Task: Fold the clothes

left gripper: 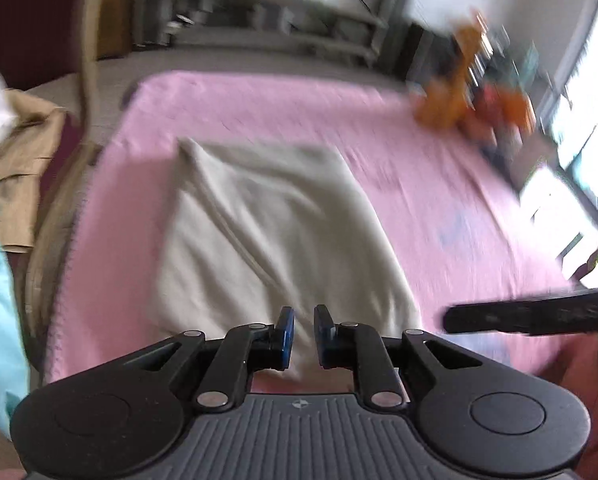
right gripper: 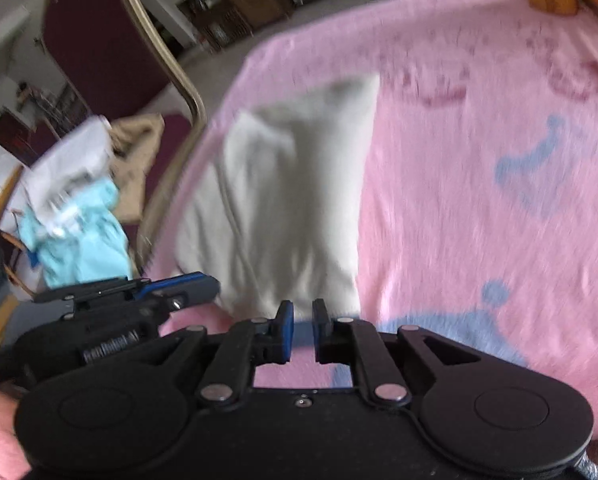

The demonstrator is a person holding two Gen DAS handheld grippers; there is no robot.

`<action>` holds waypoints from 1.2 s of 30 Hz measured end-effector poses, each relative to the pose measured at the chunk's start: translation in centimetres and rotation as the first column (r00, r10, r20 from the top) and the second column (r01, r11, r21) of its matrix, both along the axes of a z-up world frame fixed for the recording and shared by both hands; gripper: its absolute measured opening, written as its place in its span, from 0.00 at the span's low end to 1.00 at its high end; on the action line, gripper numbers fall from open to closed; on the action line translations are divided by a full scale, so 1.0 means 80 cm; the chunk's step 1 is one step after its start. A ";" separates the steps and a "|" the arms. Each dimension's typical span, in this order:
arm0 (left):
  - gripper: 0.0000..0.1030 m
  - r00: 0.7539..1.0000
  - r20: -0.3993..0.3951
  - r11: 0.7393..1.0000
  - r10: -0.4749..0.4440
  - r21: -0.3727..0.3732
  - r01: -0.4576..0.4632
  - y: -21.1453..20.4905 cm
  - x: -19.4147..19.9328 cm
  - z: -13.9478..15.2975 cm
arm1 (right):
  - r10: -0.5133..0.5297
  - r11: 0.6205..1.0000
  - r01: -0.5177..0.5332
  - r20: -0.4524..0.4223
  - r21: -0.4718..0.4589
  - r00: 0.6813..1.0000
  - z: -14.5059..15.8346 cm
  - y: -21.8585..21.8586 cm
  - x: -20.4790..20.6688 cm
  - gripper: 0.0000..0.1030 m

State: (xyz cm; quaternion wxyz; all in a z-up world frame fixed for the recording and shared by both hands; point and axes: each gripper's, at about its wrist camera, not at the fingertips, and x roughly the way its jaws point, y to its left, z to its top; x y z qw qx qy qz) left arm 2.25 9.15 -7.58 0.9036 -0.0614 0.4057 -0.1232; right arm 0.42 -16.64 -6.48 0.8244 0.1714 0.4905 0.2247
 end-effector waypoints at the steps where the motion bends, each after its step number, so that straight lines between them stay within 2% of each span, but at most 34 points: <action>1: 0.15 0.999 0.013 1.000 0.031 -0.005 -0.031 0.009 0.003 0.008 | -0.007 1.000 0.007 0.023 0.008 1.000 0.013 -0.005 0.003 0.10; 6: 0.18 0.988 0.041 0.987 0.147 -0.068 -0.144 0.052 0.027 0.034 | -0.028 0.999 0.030 0.166 -0.013 0.986 0.083 -0.026 0.024 0.13; 8: 0.18 0.989 0.030 0.988 0.147 -0.058 -0.145 0.054 0.047 0.033 | -0.036 0.998 0.048 0.222 -0.050 0.974 0.094 -0.029 0.043 0.13; 10: 0.15 0.993 0.015 0.993 0.117 -0.007 -0.117 0.043 0.067 0.024 | -0.050 0.994 0.074 0.265 -0.085 0.963 0.097 -0.031 0.066 0.13; 13: 0.13 0.998 -0.051 0.994 0.048 0.103 -0.042 0.018 0.100 -0.006 | -0.095 0.987 0.124 0.249 -0.105 0.964 0.072 -0.030 0.116 0.13; 15: 0.13 0.992 -0.110 0.989 0.055 0.141 -0.040 0.014 0.113 -0.028 | -0.128 0.985 0.149 0.211 -0.088 0.969 0.047 -0.028 0.145 0.13; 16: 0.13 0.990 -0.128 0.987 0.064 0.157 -0.044 0.016 0.114 -0.032 | -0.139 0.985 0.155 0.189 -0.072 0.972 0.033 -0.027 0.158 0.13; 17: 0.18 0.987 -0.146 0.984 0.073 0.173 -0.047 0.017 0.116 -0.037 | -0.151 0.986 0.162 0.170 -0.050 0.974 0.020 -0.026 0.170 0.13; 19: 0.18 0.980 -0.176 0.978 0.088 0.205 -0.051 0.019 0.118 -0.044 | -0.178 0.984 0.179 0.130 0.000 0.975 -0.005 -0.023 0.193 0.13; 22: 0.18 0.983 -0.168 0.970 0.069 0.241 -0.027 0.018 0.110 -0.048 | -0.225 0.974 0.220 0.085 0.063 0.971 -0.034 -0.013 0.227 0.13; 26: 0.18 0.985 -0.165 0.970 0.045 0.245 -0.003 0.025 0.101 -0.049 | -0.189 0.974 0.186 0.011 0.125 0.982 -0.066 0.011 0.270 0.13; 27: 0.18 0.985 -0.165 0.971 0.041 0.240 0.000 0.027 0.100 -0.050 | -0.187 0.973 0.189 -0.022 0.130 0.982 -0.078 0.014 0.281 0.09; 29: 0.18 0.985 -0.167 0.974 0.039 0.226 -0.001 0.029 0.099 -0.050 | -0.226 0.968 0.229 -0.037 0.099 0.973 -0.097 0.013 0.298 0.00; 30: 0.18 0.985 -0.168 0.976 0.040 0.218 -0.002 0.030 0.099 -0.050 | -0.271 0.958 0.272 -0.022 0.091 0.962 -0.101 0.008 0.302 0.00; 32: 0.18 0.985 -0.167 0.979 0.043 0.205 -0.008 0.033 0.096 -0.048 | -0.375 0.926 0.376 0.041 -0.016 0.926 -0.092 0.002 0.303 0.02; 33: 0.18 0.986 -0.164 0.979 0.042 0.202 -0.008 0.033 0.097 -0.048 | -0.394 0.915 0.399 0.073 -0.062 0.916 -0.086 0.000 0.302 0.02; 36: 0.17 0.988 -0.152 0.979 0.036 0.206 -0.004 0.032 0.095 -0.046 | -0.351 0.932 0.357 0.086 -0.059 0.932 -0.060 -0.013 0.283 0.04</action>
